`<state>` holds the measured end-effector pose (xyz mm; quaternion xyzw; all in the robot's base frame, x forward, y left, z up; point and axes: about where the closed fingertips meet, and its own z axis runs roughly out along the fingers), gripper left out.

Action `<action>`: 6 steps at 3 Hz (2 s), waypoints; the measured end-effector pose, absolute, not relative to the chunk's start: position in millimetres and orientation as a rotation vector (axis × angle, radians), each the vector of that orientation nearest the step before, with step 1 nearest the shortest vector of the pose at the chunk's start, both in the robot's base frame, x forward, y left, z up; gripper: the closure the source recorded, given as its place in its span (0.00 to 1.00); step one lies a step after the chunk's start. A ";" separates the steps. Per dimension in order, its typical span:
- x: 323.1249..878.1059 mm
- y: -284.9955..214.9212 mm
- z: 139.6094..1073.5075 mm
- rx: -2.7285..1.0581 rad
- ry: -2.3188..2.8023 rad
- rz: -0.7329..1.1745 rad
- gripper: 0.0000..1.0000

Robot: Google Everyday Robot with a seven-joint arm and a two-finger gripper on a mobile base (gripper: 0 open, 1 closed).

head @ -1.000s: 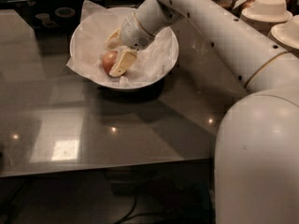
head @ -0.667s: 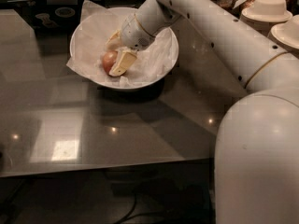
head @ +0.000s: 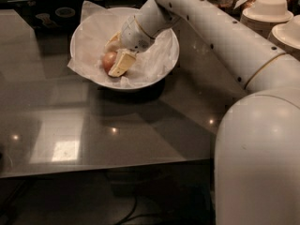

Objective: Pick apple from white bowl

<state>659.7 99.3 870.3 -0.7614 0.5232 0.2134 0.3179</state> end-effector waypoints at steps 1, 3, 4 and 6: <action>659.7 99.3 870.3 -2.003 1.376 0.562 1.00; 651.7 103.7 888.7 -1.979 1.301 0.583 1.00; 638.8 108.4 926.6 -1.952 1.187 0.580 1.00; 616.4 84.6 974.2 -1.881 1.130 0.483 1.00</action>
Offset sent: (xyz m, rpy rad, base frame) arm 0.0000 0.0000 0.0000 0.0000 0.0000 0.0000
